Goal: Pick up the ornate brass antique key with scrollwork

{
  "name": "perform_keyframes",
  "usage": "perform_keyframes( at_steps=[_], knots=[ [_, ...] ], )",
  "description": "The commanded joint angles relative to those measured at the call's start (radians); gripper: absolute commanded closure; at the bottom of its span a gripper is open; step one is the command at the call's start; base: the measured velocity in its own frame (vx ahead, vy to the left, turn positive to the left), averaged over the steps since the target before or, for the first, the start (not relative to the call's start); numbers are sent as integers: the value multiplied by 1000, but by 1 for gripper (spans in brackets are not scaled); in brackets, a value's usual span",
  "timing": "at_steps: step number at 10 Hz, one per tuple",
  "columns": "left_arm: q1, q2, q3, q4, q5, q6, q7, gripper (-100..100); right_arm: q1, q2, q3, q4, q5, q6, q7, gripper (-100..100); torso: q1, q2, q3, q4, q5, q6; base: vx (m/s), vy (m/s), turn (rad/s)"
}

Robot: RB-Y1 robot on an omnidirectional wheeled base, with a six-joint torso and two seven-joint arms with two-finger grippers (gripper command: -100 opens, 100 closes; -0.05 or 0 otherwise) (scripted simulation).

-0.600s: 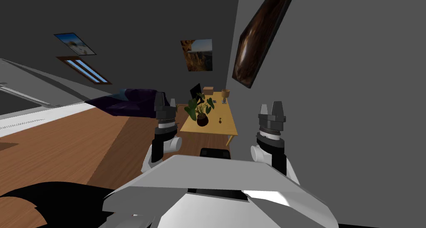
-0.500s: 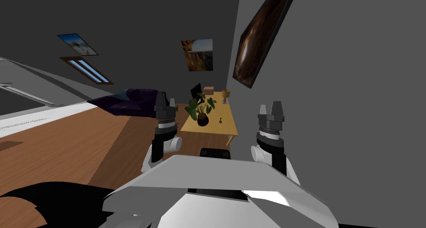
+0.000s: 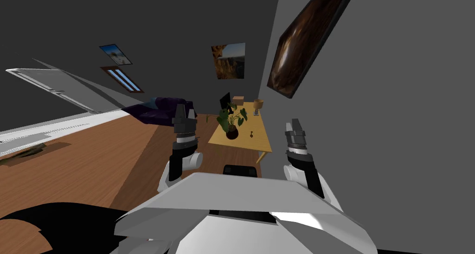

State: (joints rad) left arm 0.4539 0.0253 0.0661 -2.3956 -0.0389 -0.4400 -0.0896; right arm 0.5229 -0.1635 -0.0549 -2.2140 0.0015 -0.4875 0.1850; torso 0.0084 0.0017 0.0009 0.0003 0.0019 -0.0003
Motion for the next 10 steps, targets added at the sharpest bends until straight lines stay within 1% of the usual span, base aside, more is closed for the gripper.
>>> perform_keyframes(
  at_steps=[1, 2, 3, 4, 5, 6, 7, 8, 9, 10],
  knots=[
    [0, 0, 0, 0, 0, 0, 0, 0, -1, -17, 2, 29, -14, 16, 31, -100, 0, 0, 0, 0, 0, 0, -23, 103, 55],
    [0, 0, 0, 0, 0, 0, 0, 0, -3, -51, -7, 63, -47, 45, 68, -100, -1, 0, 0, 0, 0, 0, -28, 84, 170],
    [0, 0, 0, 0, 0, 0, 0, 0, -3, -51, -7, 71, -47, 45, 68, -100, -3, 0, 0, 0, -1, 0, -17, 54, 70],
    [0, 0, 0, 0, 0, 0, 0, 0, -6, -85, -17, 111, -82, 76, 108, -100, -5, 0, 0, 0, -1, 0, -8, 74, 169],
    [0, 0, 0, 0, 0, 0, 0, 0, -6, -85, -17, 116, -82, 76, 108, -100, -4, -1, 0, 0, -1, 0, -3, 59, 84],
    [0, 0, 0, 0, 0, 0, 0, 0, -9, -120, -27, 161, -119, 110, 146, -100, -5, -1, 0, 0, -1, 0, -16, 78, 225],
    [0, 0, 0, 0, 0, 0, 0, 0, -9, -120, -27, 166, -119, 110, 150, -100, -4, 0, 0, 0, -1, 0, -12, 69, 84],
    [0, 0, 0, 0, 0, 0, 0, 0, -13, -154, -39, 207, -158, 146, 191, -100, -4, 0, 0, 0, -1, 1, -14, 83, 174],
    [0, 0, 0, 0, 0, 0, 0, 0, -17, -186, -51, 252, -187, 170, 218, -100, -4, 0, 0, 0, -1, 0, -10, 124, 366],
    [0, 0, 0, 0, 0, 0, 0, 0, -17, -188, -51, 272, -199, 185, 243, -100, -1, -1, 0, 0, 0, 0, -8, 99, 106]
  ],
)
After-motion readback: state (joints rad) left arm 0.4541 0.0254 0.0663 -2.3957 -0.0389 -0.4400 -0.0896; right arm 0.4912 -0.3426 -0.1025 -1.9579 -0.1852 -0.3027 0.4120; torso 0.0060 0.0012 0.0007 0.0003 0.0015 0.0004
